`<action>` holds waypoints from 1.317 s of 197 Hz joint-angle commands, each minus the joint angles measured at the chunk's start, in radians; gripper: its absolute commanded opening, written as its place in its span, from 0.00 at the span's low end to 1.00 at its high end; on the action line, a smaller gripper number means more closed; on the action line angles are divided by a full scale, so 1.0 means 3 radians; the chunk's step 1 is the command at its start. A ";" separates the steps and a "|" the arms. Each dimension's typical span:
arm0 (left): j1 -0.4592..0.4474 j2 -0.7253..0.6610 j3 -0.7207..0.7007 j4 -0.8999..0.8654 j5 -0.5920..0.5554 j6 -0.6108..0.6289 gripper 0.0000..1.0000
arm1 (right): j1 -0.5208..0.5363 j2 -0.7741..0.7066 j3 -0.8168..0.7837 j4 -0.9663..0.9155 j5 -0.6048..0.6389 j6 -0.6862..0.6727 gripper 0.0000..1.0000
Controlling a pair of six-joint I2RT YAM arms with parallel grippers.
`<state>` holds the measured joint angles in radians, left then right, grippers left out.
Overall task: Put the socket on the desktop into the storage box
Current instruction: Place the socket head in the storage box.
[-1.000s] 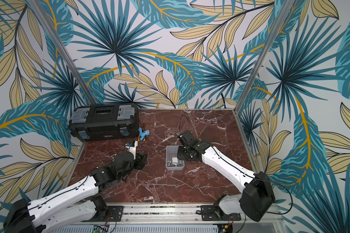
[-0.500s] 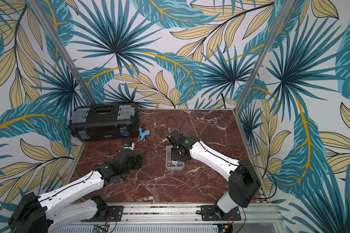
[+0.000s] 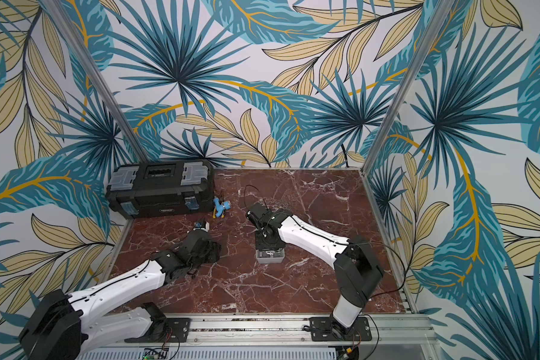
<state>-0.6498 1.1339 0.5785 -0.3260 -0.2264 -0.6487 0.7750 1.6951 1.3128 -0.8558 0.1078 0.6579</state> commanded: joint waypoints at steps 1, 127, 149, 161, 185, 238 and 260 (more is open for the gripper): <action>0.0046 0.0055 0.0124 0.0063 0.0058 -0.0021 0.59 | 0.0040 0.0049 -0.0039 -0.0034 -0.0016 0.0039 0.00; 0.0177 0.0167 0.0130 0.0049 0.0153 -0.0026 0.58 | 0.0075 0.0061 -0.0120 0.0091 -0.0069 0.0111 0.04; 0.0182 0.0173 0.0130 0.0038 0.0163 -0.0026 0.58 | 0.0076 0.0051 -0.0154 0.0117 -0.0082 0.0108 0.17; 0.0189 0.0176 0.0132 0.0028 0.0163 -0.0026 0.58 | 0.0167 0.0036 -0.0166 0.0135 -0.0083 0.0103 0.30; 0.0197 0.0176 0.0132 0.0028 0.0170 -0.0031 0.58 | 0.0181 -0.0013 -0.0178 0.0147 -0.0056 0.0098 0.45; 0.0255 0.0317 0.0202 -0.0007 0.0148 -0.0044 0.60 | 0.0230 -0.0390 -0.0250 0.0147 0.0274 0.0145 0.56; 0.0285 0.0439 0.0269 -0.0022 0.0165 -0.0057 0.61 | 0.0357 -0.0602 -0.0259 0.0184 0.0460 0.0111 0.54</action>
<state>-0.5781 1.2350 0.6006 -0.3286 -0.1783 -0.6598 0.8436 1.5909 1.2526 -0.8097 0.1593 0.6888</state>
